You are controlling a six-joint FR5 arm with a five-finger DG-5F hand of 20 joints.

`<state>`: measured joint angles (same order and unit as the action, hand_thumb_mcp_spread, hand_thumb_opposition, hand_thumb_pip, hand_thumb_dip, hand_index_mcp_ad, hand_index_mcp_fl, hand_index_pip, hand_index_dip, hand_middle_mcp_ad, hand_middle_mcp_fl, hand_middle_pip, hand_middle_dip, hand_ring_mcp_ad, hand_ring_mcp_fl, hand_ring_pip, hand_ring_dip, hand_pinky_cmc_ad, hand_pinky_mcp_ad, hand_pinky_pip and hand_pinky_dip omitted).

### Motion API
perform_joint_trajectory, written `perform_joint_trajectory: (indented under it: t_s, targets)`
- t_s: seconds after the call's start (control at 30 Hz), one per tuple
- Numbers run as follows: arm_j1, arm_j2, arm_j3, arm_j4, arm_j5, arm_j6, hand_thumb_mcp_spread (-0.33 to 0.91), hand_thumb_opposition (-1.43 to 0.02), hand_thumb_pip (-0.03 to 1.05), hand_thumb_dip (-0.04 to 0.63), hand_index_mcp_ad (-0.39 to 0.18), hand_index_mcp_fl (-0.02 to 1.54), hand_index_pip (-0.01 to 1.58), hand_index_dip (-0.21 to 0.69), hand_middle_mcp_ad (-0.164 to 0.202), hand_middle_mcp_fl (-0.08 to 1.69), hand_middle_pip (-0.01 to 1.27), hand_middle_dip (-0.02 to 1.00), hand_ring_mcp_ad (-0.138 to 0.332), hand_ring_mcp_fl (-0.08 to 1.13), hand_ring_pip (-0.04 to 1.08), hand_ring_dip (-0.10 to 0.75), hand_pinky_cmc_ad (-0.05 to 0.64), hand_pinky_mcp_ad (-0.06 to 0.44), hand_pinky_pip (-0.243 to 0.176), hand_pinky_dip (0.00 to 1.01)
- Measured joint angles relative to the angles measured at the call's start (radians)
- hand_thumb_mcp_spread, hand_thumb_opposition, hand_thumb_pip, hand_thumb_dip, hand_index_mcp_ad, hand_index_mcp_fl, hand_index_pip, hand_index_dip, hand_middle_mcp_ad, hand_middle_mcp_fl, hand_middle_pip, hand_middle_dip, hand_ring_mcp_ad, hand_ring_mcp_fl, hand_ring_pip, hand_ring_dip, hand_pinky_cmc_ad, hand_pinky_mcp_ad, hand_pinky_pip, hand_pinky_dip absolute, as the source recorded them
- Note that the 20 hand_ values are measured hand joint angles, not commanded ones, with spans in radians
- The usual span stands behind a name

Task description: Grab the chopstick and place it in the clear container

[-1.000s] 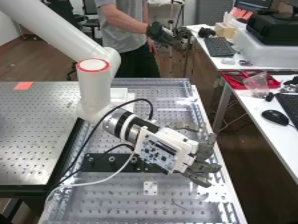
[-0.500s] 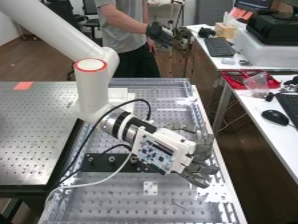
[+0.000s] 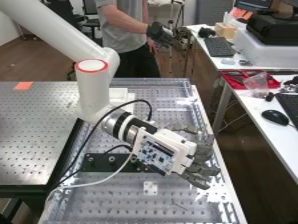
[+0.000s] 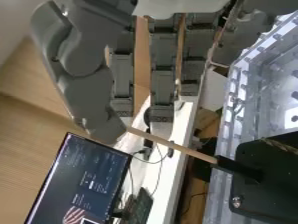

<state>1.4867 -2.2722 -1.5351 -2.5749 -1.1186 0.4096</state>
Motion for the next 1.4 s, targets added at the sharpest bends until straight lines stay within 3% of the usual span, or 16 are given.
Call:
perform_joint_trajectory:
  t_s: [0.07,0.2,0.53,0.57,0.8,0.87,1.07,1.4]
  targets:
    - [0.0,0.0,0.001,0.003,0.002,-0.002,0.59,-0.87,0.56,0.325,-0.168,0.58,1.21,0.031,0.093,0.74,0.56,0.66,0.094,0.41,0.09,0.464,0.279,0.166,-0.065,0.18]
    - [0.003,-0.001,0.002,0.008,0.009,-0.003,0.67,-0.96,0.53,0.305,-0.185,0.61,1.25,0.031,0.093,0.79,0.56,0.66,0.089,0.46,0.1,0.464,0.279,0.166,-0.063,0.18]
    - [0.009,-0.008,0.014,0.003,0.021,-0.006,0.69,-0.97,0.51,0.305,-0.218,0.69,1.21,0.031,0.094,0.92,0.58,0.67,0.087,0.51,0.1,0.464,0.284,0.173,-0.051,0.18]
    - [0.01,-0.009,0.015,0.005,0.025,-0.011,0.69,-0.97,0.5,0.3,-0.216,0.71,1.21,0.031,0.075,0.93,0.59,0.66,0.089,0.51,0.1,0.464,0.29,0.175,-0.051,0.18]
    - [0.011,-0.01,0.03,0.007,0.034,-0.063,0.72,-1.02,0.5,0.297,-0.206,0.84,1.09,0.051,0.077,0.99,0.6,0.66,0.087,0.63,0.1,0.464,0.291,0.185,-0.035,0.18]
    - [0.011,-0.009,0.035,0.005,0.034,-0.082,0.74,-1.02,0.5,0.297,-0.202,0.87,1.05,0.061,0.075,1.02,0.6,0.66,0.066,0.64,0.1,0.464,0.291,0.185,-0.033,0.18]
    - [0.009,-0.006,0.04,0.01,0.042,-0.132,0.74,-1.05,0.5,0.297,-0.154,0.96,0.94,0.108,0.075,1.09,0.53,0.64,0.07,0.63,0.1,0.464,0.293,0.201,-0.031,0.18]
    - [0.005,0.006,0.051,0.034,0.057,-0.168,0.73,-1.06,0.5,0.297,-0.152,1.04,0.83,0.11,0.077,1.17,0.49,0.61,0.07,0.63,0.1,0.463,0.293,0.197,-0.03,0.18]
